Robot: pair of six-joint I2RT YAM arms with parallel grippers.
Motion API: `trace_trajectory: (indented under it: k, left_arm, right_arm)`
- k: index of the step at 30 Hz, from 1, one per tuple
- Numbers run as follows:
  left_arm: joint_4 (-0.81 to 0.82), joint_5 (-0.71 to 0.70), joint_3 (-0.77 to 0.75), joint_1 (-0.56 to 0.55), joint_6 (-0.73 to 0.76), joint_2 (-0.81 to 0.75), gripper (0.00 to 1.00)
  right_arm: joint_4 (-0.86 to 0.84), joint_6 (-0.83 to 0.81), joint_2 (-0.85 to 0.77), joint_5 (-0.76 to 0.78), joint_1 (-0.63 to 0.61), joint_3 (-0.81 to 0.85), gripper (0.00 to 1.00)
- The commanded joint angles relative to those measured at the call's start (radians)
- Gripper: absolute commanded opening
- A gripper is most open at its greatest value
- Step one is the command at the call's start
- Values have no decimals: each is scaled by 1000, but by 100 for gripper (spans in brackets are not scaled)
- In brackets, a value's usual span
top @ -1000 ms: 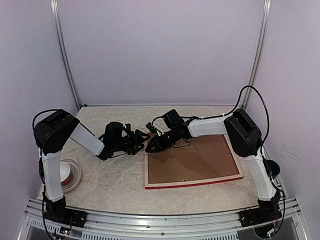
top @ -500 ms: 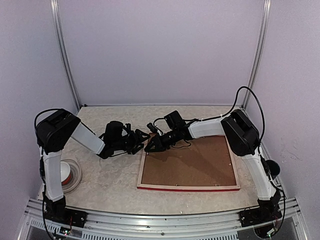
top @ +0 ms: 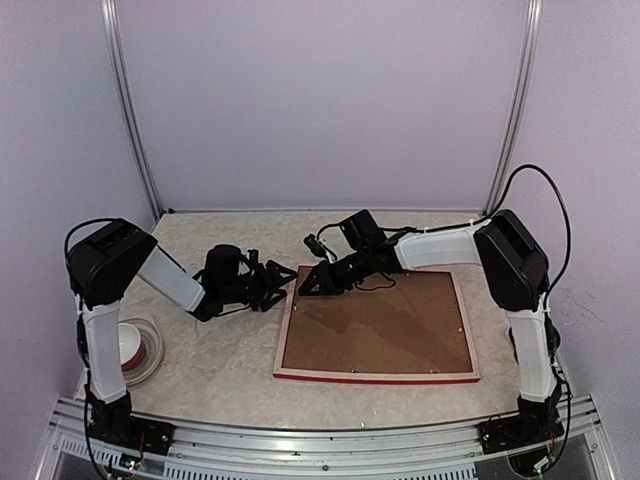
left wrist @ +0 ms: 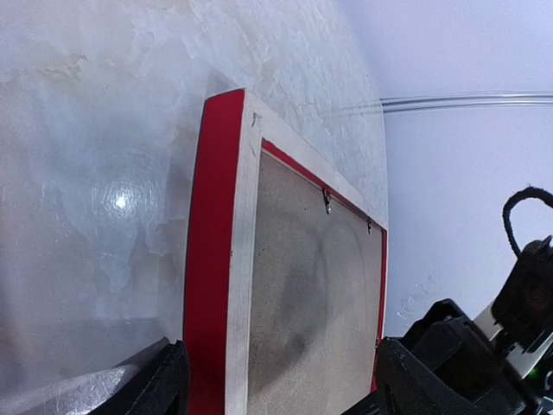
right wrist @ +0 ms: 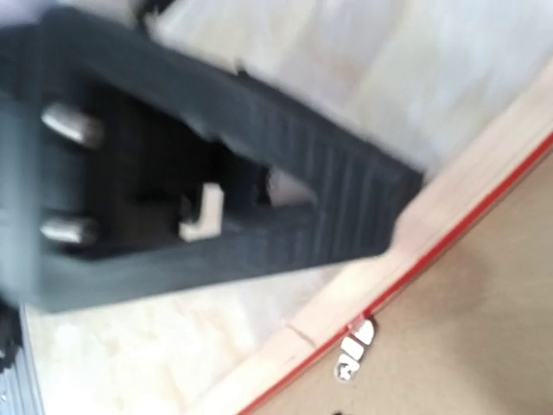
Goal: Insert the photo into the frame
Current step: Press the fastener onto the backboard.
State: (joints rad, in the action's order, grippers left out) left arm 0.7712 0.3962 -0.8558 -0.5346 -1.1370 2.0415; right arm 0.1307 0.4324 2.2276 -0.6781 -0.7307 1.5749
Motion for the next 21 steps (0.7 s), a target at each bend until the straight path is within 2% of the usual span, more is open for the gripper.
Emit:
trace_trajectory:
  k: [1,14,21]
  left_arm:
    - [36,7,19,6,5,-47,73]
    - [116,27,68,13,-31,-46,73]
    - [132,31,90,16,-33,-58,73]
  right_arm:
    - [-64,24,-127,58,46,-53,28]
    - [-10,-19,40,5,-38,70,28]
    - [33,-24,131,31,-55,127,24]
